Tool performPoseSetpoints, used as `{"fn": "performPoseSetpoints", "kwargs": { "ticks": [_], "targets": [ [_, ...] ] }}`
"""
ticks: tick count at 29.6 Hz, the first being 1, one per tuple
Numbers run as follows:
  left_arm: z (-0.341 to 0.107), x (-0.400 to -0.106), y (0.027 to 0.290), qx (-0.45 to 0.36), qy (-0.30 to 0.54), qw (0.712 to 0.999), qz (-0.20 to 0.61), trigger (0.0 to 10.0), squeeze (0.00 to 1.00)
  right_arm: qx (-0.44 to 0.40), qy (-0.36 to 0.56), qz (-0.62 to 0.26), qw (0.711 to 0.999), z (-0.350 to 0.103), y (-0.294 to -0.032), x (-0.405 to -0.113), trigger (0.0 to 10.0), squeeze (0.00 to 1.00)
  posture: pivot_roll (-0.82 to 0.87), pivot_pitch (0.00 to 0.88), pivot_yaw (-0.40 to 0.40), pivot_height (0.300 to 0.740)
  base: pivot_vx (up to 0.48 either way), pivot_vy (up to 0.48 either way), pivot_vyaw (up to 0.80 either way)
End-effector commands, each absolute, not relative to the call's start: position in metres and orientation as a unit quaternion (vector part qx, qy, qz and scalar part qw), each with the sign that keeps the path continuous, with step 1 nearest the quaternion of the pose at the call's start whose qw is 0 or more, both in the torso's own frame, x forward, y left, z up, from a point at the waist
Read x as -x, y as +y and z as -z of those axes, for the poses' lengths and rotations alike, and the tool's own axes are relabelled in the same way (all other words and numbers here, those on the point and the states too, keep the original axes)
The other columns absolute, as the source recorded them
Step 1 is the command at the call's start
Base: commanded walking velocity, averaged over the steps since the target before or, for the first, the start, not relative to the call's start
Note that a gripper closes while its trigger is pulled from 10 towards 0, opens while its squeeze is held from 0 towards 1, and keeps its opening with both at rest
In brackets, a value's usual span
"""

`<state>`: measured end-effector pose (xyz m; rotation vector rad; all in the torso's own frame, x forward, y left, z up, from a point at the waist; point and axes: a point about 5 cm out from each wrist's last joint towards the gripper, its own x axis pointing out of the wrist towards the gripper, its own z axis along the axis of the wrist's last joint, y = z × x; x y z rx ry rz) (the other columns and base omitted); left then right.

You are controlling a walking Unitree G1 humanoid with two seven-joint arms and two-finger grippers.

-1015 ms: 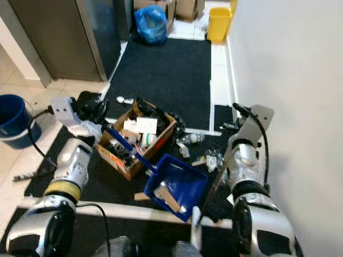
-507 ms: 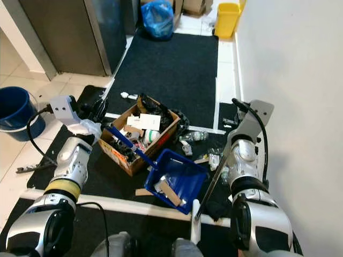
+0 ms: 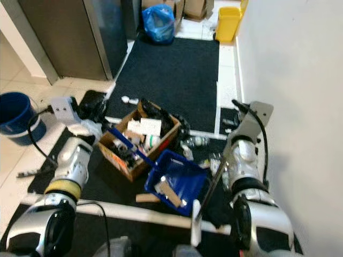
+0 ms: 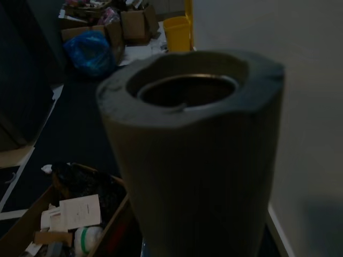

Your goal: Sweep floor

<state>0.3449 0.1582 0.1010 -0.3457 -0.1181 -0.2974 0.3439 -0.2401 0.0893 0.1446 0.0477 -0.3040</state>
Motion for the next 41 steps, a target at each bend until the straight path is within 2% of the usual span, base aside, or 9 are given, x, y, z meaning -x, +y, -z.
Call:
{"fn": "performPoseSetpoints", "kwargs": {
  "ticks": [1,17,26,31,36,41],
  "targets": [
    [-0.097,-0.345,0.154,0.192,-0.047,0.968,0.152,10.0,0.00,-0.087,0.009,0.143,0.986,-0.094,-0.231,-0.348,10.0,0.00,0.10,0.000,0.008,0.740,0.277,0.000,0.00],
    [-0.096,-0.344,0.152,0.199,-0.043,0.967,0.154,10.0,0.00,-0.090,0.007,0.147,0.985,-0.094,-0.232,-0.348,10.0,0.00,0.10,0.007,0.012,0.740,0.284,0.000,0.00],
    [-0.094,-0.345,0.147,0.209,-0.032,0.963,0.168,10.0,0.00,-0.087,-0.004,0.146,0.985,-0.099,-0.232,-0.350,10.0,0.00,0.10,0.000,0.014,0.740,0.000,0.000,0.00],
    [-0.095,-0.346,0.142,0.198,-0.031,0.962,0.184,10.0,0.00,-0.089,-0.017,0.147,0.985,-0.106,-0.232,-0.353,10.0,0.00,0.11,0.000,0.019,0.740,0.335,-0.340,0.00],
    [-0.096,-0.346,0.145,0.205,-0.034,0.965,0.162,10.0,0.00,-0.082,-0.038,0.149,0.985,-0.114,-0.233,-0.355,10.0,0.00,0.11,0.000,0.014,0.740,0.333,-0.342,0.00],
    [-0.093,-0.346,0.149,0.201,-0.030,0.967,0.151,10.0,0.00,-0.077,-0.042,0.146,0.985,-0.116,-0.234,-0.356,10.0,0.00,0.11,0.000,0.016,0.740,0.000,0.000,0.00]
  ]
}}
